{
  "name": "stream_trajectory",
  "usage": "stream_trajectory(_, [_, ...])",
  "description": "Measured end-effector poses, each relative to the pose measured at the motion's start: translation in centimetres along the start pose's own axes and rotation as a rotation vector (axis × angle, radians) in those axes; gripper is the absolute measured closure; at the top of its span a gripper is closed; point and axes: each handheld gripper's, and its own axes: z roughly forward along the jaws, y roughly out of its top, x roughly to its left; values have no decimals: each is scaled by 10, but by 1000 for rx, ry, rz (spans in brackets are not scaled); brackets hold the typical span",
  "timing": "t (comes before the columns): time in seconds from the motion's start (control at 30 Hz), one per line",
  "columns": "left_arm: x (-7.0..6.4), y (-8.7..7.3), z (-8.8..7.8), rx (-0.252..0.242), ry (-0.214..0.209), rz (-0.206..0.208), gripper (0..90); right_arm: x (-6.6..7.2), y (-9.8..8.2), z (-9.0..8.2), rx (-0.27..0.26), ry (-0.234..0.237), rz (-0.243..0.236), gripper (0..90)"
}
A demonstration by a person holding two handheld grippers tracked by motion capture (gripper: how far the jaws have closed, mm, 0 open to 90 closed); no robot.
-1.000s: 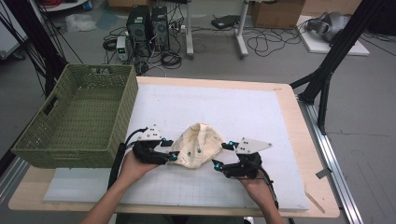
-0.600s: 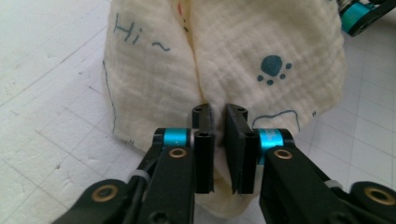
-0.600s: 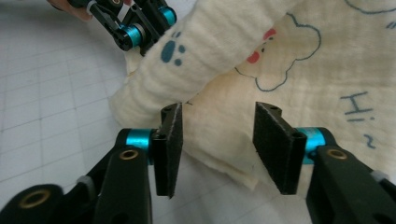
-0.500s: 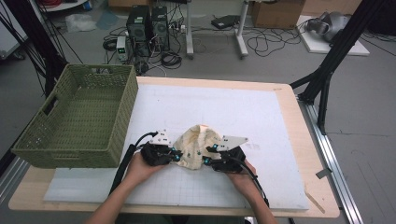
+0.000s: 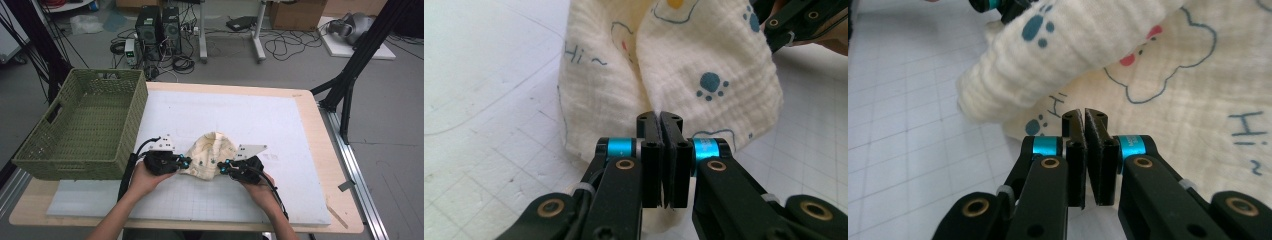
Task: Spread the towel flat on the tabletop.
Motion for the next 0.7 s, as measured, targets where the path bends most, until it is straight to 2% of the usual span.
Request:
stream_trajectory(0.2, [2,1,-11,-32,24,-16,871,0,2,-16,-6,-8,-18,876])
stream_trajectory(0.47, [6,4,-26,-85,76,-26,871,-7,-2,-45,-32,-29,-6,877])
stream_trajectory(0.53, [6,5,-30,-91,90,-22,871,-8,-4,-53,-43,-32,-2,877])
stream_trajectory(0.7, [4,7,-38,-98,94,-8,871,-9,-8,-71,-52,-35,9,877])
